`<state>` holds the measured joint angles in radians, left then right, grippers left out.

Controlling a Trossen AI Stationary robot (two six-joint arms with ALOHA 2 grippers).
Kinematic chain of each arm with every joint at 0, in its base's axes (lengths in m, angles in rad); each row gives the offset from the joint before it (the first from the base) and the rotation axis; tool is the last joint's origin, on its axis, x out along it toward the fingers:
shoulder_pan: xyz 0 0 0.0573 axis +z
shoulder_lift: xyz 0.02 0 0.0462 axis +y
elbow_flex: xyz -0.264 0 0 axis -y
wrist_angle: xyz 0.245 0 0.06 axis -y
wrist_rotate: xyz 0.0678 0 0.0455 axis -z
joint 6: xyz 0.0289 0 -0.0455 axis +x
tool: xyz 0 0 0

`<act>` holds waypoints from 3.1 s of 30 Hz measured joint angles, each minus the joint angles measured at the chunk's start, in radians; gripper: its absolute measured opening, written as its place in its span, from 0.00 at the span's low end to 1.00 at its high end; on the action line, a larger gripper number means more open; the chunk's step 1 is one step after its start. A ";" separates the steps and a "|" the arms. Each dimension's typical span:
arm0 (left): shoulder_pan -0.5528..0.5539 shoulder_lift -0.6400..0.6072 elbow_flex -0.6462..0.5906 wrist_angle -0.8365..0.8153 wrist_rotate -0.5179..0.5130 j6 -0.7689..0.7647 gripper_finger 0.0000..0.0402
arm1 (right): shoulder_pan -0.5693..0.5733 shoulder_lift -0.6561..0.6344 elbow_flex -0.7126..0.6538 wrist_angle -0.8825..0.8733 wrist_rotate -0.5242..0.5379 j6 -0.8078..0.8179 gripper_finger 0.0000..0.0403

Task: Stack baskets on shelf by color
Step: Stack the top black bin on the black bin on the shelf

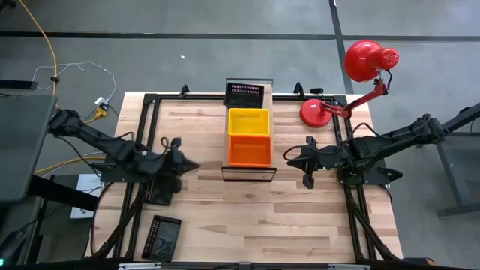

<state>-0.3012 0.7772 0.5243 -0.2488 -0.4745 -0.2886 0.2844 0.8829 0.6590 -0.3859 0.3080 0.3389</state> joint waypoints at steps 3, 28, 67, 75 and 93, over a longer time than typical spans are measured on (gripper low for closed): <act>-0.083 -0.052 0.000 -0.136 0.038 -0.083 0.00 | 0.000 0.000 0.000 0.000 0.002 0.000 0.00; -0.099 0.344 0.159 -0.915 0.209 -0.397 0.44 | 0.000 0.000 0.000 0.001 0.018 0.019 0.00; 0.149 0.438 0.757 -1.240 -0.456 -0.496 0.00 | 0.000 0.002 0.000 0.003 0.026 0.015 0.00; 0.351 0.398 0.865 -0.926 -0.699 -0.374 0.00 | 0.000 0.014 0.000 0.005 0.032 0.018 0.00; 0.795 0.723 0.862 -0.251 -0.017 -0.342 0.00 | 0.000 0.035 0.000 0.030 0.032 0.021 0.00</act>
<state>0.4935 1.5000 1.3861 -0.4999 -0.4913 -0.6304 0.2840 0.9184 0.6590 -0.3562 0.3405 0.3595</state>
